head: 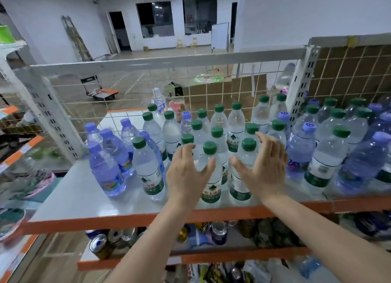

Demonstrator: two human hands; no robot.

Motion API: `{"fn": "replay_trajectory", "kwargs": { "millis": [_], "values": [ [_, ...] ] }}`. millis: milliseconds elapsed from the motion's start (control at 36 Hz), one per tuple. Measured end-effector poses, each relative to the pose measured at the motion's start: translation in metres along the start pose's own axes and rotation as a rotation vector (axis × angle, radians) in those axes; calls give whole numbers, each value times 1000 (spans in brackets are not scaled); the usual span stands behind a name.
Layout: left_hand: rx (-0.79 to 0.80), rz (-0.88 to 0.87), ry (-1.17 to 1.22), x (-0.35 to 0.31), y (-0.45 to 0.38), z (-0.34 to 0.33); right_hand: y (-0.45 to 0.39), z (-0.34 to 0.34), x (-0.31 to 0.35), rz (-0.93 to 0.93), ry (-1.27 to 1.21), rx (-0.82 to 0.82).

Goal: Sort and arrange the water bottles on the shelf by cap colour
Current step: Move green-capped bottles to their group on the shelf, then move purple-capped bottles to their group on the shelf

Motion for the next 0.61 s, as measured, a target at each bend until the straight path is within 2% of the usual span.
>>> {"fn": "replay_trajectory", "kwargs": {
  "millis": [111, 222, 306, 500, 611],
  "values": [
    [-105, -44, 79, 17, -13, 29, -9, 2, 44, 187, -37, -91],
    [-178, -36, 106, 44, -22, 56, -11, -6, 94, 332, -82, -106],
    [-228, -17, 119, 67, -23, 72, -8, -18, 126, 396, -116, -58],
    [-285, 163, 141, 130, -13, 99, 13, -60, 175, 452, -229, 115],
    [-270, 279, 148, 165, -8, 105, 12, -80, 189, 300, -338, 251]
  ]
}}
Point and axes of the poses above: each hand's wrist, its own y-axis away from the middle knuckle, its own z-axis out of the back of the hand, x = y × z, the point moved 2 cm from there along -y, towards the middle knuckle, and after that the axes turned 11 degrees about x, right-handed, at the moved point
